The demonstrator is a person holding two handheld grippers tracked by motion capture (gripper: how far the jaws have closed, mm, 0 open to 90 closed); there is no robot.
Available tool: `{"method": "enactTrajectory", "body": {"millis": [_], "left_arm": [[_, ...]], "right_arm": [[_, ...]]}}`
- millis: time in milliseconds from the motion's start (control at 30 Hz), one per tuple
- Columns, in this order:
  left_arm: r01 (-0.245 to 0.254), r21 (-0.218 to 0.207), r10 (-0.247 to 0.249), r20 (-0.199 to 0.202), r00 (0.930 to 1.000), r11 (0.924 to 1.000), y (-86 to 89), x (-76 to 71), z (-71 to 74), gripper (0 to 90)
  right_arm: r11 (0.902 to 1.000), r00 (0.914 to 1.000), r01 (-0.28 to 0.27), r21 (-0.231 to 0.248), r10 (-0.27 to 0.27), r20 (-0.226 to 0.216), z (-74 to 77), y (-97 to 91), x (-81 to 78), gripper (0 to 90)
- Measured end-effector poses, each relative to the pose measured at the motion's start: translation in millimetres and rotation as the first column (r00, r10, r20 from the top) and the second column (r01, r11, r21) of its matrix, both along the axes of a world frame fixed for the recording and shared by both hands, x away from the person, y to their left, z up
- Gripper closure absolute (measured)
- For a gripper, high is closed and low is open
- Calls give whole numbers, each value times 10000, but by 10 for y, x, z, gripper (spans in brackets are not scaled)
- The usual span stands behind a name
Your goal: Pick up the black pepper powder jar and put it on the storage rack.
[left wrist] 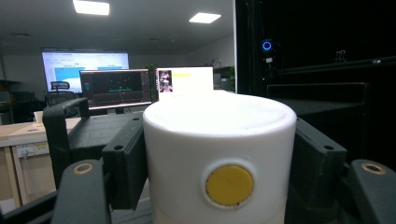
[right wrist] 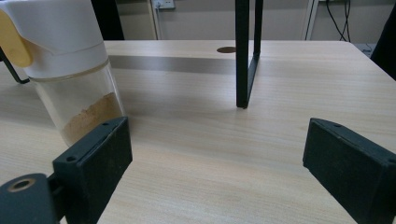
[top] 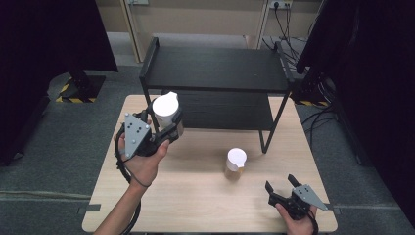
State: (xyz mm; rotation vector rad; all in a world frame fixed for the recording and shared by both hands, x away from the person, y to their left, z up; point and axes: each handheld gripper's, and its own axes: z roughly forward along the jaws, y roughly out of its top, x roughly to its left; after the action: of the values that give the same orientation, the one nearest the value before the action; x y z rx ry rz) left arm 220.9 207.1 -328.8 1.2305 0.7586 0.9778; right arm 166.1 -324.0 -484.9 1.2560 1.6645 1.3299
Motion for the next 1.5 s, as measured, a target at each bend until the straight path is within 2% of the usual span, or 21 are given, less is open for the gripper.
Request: {"method": "enactTrajectory", "body": {"millis": [333, 1167, 1500], "left_arm": [[-175, -101, 177, 166, 9997, 9998, -5, 72, 182, 309], [-445, -431, 465, 462, 9978, 9981, -32, 158, 499, 309], [-624, -496, 650, 523, 9965, 9968, -55, 254, 652, 309]], "right_arm": [[10000, 10000, 3, 18, -3, -11, 1, -1, 1, 84], [10000, 10000, 14, 42, -14, -17, 0, -2, 0, 84], [10000, 10000, 15, 61, -14, -29, 1, -4, 2, 84]]}}
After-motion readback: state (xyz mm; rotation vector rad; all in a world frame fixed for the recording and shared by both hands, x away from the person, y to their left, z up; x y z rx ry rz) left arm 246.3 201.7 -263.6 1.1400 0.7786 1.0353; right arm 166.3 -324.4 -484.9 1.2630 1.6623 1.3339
